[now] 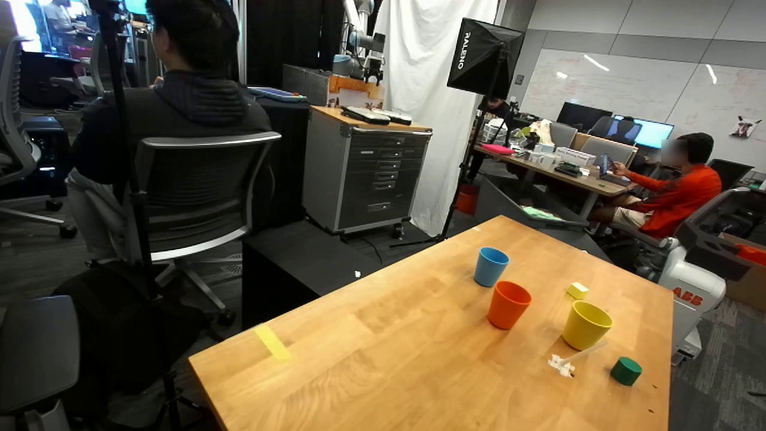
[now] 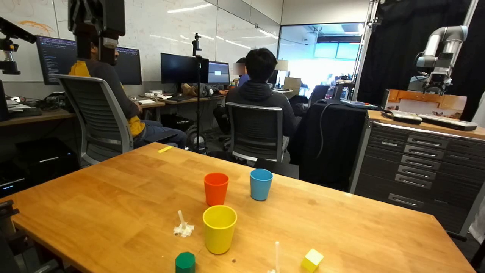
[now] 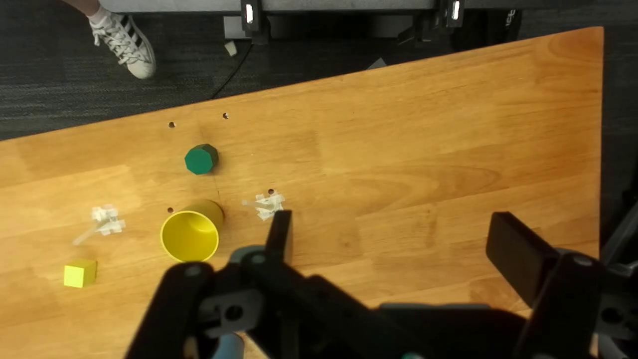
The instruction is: Stack the orange, yellow and blue cups together
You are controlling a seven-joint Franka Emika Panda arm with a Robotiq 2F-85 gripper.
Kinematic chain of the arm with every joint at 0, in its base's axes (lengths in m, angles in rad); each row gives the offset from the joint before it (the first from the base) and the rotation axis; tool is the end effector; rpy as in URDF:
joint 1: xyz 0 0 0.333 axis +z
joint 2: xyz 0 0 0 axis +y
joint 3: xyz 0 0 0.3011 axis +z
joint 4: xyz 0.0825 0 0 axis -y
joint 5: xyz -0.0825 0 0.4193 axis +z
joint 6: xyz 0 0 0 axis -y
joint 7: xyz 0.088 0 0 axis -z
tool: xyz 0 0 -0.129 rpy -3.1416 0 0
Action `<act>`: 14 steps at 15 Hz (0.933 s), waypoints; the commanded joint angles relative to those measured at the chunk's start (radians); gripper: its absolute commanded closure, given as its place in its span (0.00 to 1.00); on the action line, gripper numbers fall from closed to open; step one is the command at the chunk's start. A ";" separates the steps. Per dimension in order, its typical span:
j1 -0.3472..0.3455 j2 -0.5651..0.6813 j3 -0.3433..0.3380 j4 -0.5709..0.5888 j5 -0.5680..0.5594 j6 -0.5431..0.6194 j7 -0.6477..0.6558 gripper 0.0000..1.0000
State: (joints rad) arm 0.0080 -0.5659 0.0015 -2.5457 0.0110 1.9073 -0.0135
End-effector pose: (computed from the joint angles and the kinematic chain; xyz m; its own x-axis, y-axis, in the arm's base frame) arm 0.4041 0.0048 0.4053 0.9972 0.0190 -0.0723 0.0184 -0.9998 -0.0103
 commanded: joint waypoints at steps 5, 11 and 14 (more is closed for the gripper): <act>0.000 0.000 0.000 0.002 0.000 -0.002 0.000 0.00; -0.006 0.015 0.003 -0.015 0.010 0.052 0.031 0.00; -0.021 0.069 -0.013 -0.009 0.042 0.130 0.081 0.00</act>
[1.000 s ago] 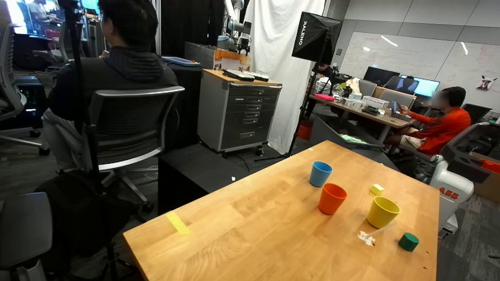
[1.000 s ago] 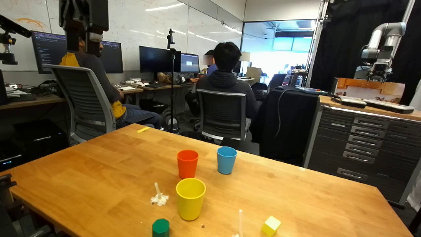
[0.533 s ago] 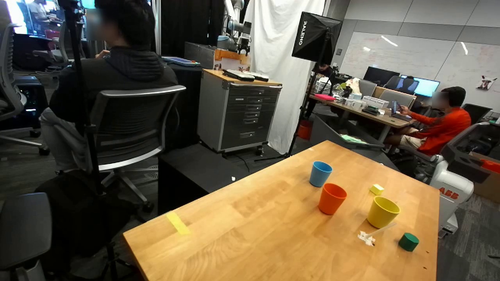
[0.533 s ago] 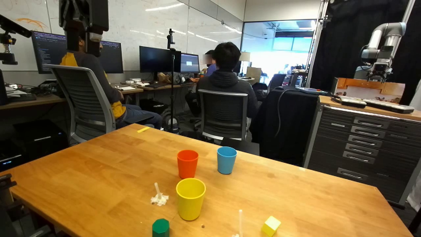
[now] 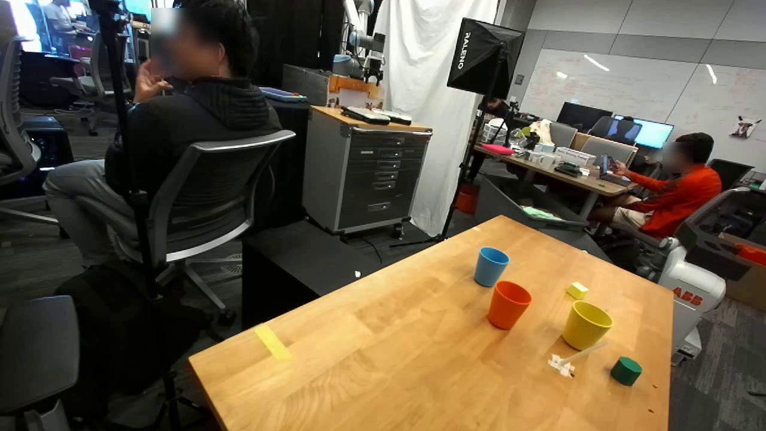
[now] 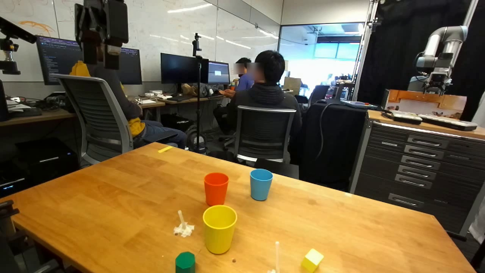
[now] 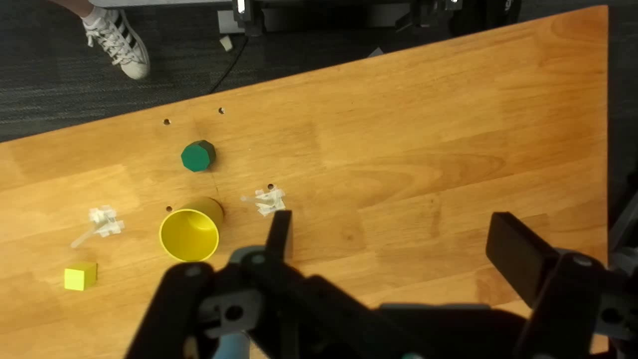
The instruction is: Stack the orange, yellow and blue cups together
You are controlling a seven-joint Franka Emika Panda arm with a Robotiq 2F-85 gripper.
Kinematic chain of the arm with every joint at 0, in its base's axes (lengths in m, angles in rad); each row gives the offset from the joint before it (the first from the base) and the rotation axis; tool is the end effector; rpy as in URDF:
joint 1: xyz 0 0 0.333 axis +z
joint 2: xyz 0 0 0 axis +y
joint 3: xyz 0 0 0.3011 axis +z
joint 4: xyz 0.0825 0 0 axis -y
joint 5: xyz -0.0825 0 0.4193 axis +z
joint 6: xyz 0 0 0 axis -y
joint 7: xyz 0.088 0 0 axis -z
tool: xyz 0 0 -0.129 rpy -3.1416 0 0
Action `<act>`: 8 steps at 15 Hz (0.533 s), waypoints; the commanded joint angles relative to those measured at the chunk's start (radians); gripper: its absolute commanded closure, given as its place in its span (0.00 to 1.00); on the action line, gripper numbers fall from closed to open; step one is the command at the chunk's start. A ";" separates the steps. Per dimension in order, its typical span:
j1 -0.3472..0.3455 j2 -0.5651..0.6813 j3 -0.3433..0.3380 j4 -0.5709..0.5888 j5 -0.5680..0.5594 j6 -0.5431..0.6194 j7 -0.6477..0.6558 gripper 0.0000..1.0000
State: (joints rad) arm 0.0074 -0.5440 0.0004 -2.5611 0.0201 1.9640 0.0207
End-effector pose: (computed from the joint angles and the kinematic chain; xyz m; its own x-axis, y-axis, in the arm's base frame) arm 0.4096 0.0049 0.3933 0.9984 -0.0207 -0.0535 -0.0216 -0.9996 -0.0168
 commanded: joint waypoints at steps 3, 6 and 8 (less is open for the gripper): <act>-0.055 0.129 -0.041 0.027 0.062 0.180 0.106 0.00; -0.095 0.241 -0.078 0.061 0.094 0.295 0.144 0.00; -0.113 0.321 -0.095 0.090 0.114 0.361 0.163 0.00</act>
State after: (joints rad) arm -0.0824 -0.3461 -0.0751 -2.5414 0.0918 2.2517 0.1453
